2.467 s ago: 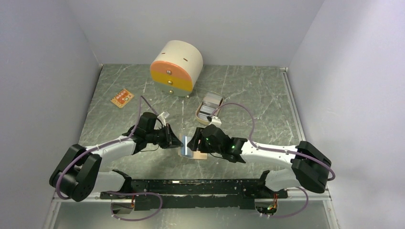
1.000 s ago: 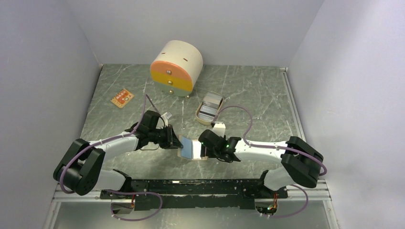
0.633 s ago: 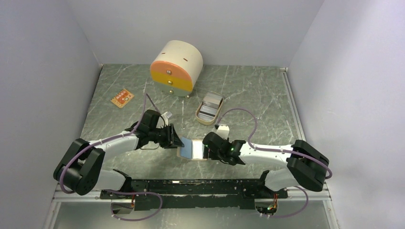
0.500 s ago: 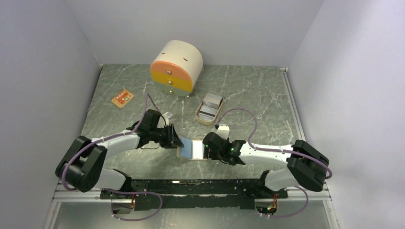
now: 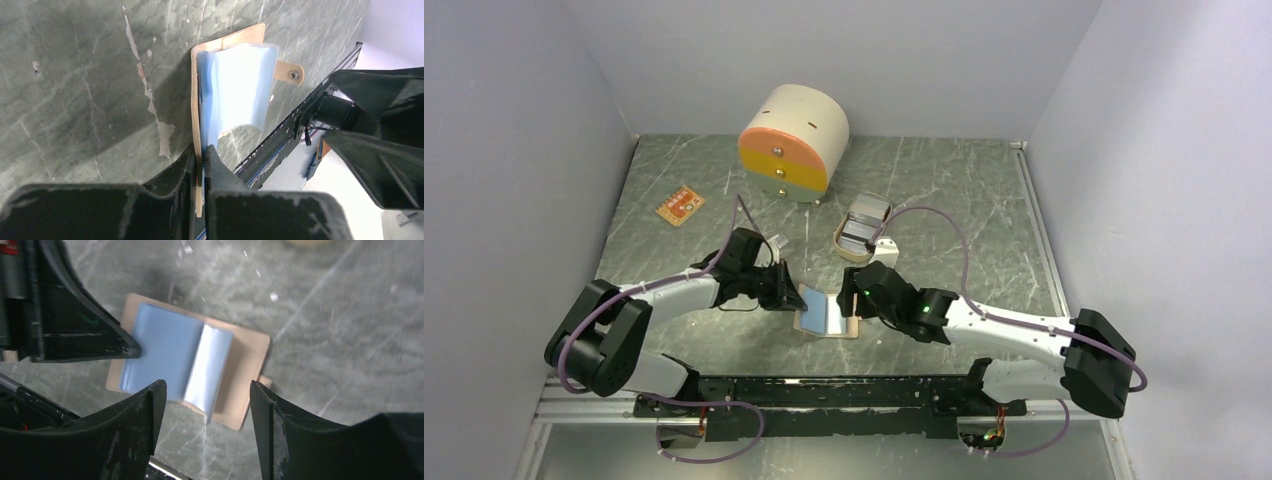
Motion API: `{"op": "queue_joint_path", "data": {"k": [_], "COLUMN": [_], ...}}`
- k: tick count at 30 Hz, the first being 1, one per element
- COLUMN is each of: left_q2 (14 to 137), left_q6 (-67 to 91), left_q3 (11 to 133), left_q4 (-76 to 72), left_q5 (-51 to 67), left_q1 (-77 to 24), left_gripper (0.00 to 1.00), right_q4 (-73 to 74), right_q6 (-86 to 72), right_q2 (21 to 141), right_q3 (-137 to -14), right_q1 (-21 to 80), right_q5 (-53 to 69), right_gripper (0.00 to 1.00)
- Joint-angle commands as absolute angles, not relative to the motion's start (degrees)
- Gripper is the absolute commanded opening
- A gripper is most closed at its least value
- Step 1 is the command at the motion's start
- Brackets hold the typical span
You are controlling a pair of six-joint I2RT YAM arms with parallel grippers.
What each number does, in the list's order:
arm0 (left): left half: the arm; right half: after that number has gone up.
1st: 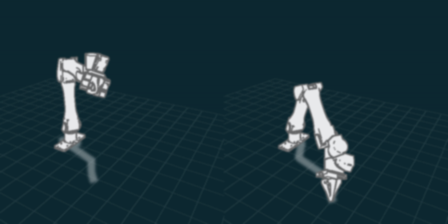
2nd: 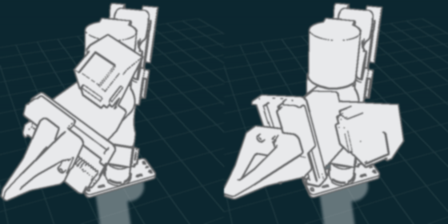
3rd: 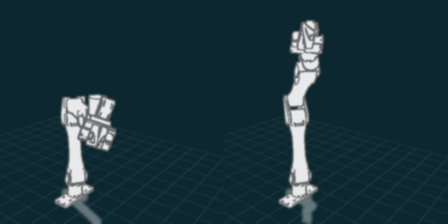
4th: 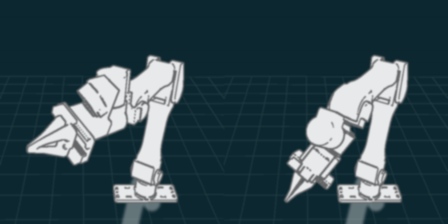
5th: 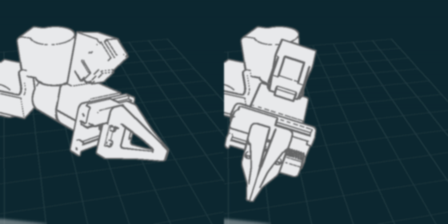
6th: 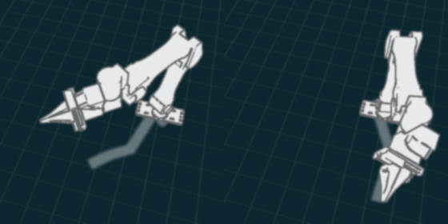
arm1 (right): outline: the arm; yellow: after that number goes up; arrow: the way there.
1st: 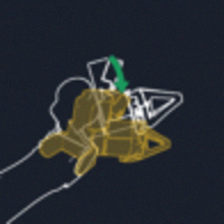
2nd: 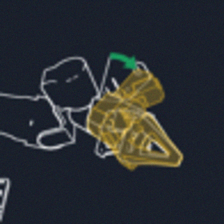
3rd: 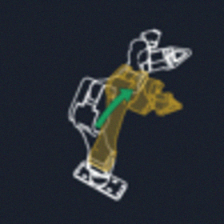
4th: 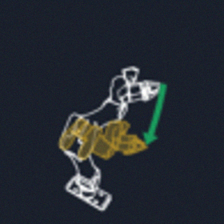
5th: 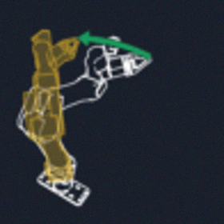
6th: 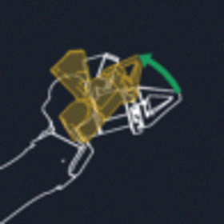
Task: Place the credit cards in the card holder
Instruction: Open the card holder at the center of the board, then pick up the credit card from the storage box.
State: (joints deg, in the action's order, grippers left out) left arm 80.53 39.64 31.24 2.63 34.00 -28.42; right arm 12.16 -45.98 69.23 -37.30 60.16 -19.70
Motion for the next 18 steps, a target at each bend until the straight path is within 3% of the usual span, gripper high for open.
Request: {"op": "queue_joint_path", "data": {"k": [1, 5, 9, 14, 18], "left_q2": [80.34, 78.66, 77.43, 76.19, 75.3], "left_q6": [37.22, 37.11, 37.29, 36.77, 37.21], "left_q3": [34.06, 33.85, 33.65, 33.25, 32.28], "left_q4": [5.67, 6.61, 6.8, 8.23, 7.37], "left_q5": [35.95, 35.15, 36.01, 35.96, 36.23], "left_q1": [-28.8, -28.8, -28.8, -28.76, -28.81], "left_gripper": [0.09, 0.09, 0.09, 0.09, 0.09], "right_q4": [5.67, 6.81, 4.7, -1.11, 2.36], "right_q6": [-29.21, -19.01, -8.15, 4.04, 8.87], "right_q2": [66.23, 67.67, 71.98, 77.74, 85.43], "right_q3": [-38.06, -41.79, -44.87, -47.45, -55.09], "right_q1": [59.82, 56.28, 47.67, 44.34, 36.77], "right_q5": [-23.47, -29.08, -23.14, -27.22, -15.33], "right_gripper": [0.66, 0.66, 0.67, 0.66, 0.67]}}
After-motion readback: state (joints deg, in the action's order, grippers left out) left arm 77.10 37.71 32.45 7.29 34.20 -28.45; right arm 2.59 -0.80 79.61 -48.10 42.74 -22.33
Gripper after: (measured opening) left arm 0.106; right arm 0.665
